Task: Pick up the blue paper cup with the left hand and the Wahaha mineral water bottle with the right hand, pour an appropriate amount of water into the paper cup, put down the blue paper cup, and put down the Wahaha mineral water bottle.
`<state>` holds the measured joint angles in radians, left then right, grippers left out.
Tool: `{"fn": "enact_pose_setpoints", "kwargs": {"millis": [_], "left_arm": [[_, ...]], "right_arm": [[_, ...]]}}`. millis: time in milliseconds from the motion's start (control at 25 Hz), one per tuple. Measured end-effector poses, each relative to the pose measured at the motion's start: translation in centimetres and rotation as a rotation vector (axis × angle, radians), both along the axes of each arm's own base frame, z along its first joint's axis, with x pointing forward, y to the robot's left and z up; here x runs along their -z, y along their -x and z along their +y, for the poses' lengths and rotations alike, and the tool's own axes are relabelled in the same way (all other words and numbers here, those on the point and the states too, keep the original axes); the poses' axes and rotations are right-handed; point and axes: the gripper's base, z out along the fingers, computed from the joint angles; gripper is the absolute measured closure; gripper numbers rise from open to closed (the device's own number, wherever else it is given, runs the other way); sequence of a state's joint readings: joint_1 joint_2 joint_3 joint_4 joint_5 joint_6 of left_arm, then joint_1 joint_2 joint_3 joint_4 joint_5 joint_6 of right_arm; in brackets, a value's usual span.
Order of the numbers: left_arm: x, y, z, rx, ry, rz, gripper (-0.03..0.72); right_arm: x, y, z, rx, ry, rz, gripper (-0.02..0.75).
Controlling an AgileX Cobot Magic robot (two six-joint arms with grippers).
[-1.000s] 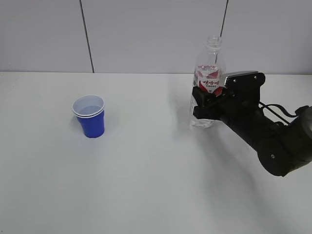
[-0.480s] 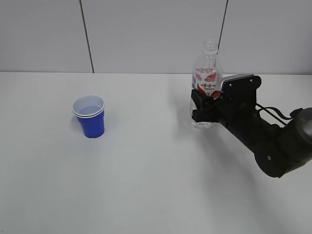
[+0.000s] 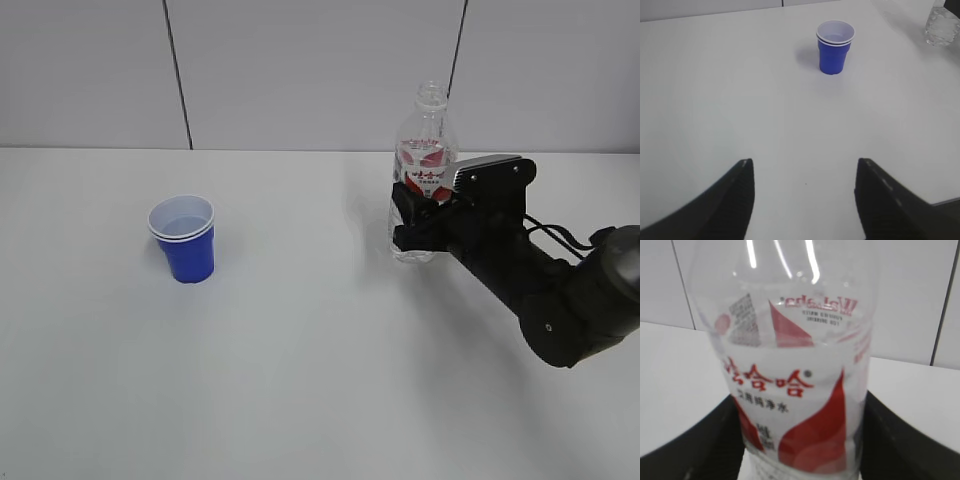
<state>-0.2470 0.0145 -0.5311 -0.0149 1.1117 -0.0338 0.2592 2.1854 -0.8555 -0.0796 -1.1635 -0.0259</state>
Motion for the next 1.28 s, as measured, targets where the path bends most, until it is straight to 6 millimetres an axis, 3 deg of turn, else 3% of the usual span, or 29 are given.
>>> {"fn": "enact_pose_setpoints", "kwargs": {"millis": [800, 1280], "left_arm": [[0.0, 0.0, 0.0, 0.0, 0.0, 0.0, 0.208], [0.0, 0.0, 0.0, 0.0, 0.0, 0.0, 0.209]], "right_arm": [[0.48, -0.01, -0.02, 0.003, -0.007, -0.012, 0.288], [0.43, -0.07, -0.06, 0.009, -0.01, -0.015, 0.167]]}}
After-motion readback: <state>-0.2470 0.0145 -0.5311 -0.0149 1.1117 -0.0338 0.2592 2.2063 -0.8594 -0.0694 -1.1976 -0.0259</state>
